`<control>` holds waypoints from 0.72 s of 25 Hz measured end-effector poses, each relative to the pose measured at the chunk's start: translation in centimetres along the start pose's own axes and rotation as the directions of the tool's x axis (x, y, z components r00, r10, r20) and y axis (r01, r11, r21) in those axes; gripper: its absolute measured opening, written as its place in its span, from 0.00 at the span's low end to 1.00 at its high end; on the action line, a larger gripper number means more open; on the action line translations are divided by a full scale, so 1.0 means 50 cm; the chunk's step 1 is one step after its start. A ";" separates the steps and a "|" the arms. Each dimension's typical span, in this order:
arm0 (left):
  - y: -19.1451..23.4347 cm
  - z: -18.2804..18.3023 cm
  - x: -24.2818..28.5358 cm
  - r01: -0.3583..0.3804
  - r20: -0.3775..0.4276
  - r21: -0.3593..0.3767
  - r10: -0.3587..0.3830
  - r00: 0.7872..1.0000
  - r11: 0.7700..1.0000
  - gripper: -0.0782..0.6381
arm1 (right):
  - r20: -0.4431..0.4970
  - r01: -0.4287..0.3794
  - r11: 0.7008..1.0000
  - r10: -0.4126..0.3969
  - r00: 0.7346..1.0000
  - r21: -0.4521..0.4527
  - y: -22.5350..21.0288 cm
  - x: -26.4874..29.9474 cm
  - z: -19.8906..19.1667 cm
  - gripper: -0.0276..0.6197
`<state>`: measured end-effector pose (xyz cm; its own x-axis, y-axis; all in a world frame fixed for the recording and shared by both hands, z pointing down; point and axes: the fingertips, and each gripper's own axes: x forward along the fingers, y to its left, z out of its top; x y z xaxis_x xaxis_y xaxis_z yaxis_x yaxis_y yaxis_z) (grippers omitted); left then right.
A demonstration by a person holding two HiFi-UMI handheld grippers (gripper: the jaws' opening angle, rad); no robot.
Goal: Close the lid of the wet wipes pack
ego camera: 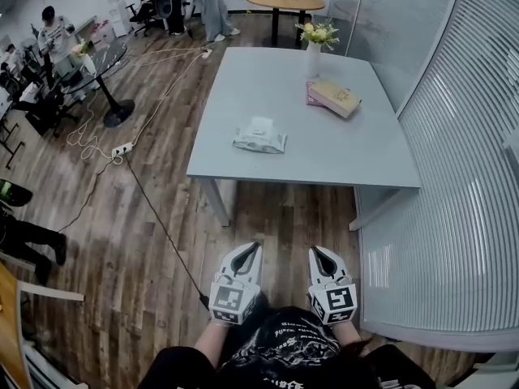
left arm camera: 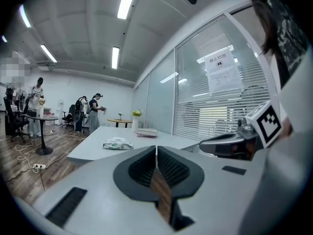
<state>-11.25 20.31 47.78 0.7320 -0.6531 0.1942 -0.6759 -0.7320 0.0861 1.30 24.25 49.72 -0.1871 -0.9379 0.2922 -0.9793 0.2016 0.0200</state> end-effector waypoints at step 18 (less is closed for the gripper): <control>0.236 0.025 0.172 0.108 -0.050 -0.019 -0.109 0.993 0.994 0.13 | -0.038 0.052 0.991 -0.048 0.998 0.125 -0.007 0.248 0.023 0.04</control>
<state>-12.80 5.83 49.26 0.7960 -0.5589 0.2323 -0.5943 -0.7945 0.1248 -0.76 12.21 52.22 -0.1371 -0.9351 0.3267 -0.9897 0.1157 -0.0841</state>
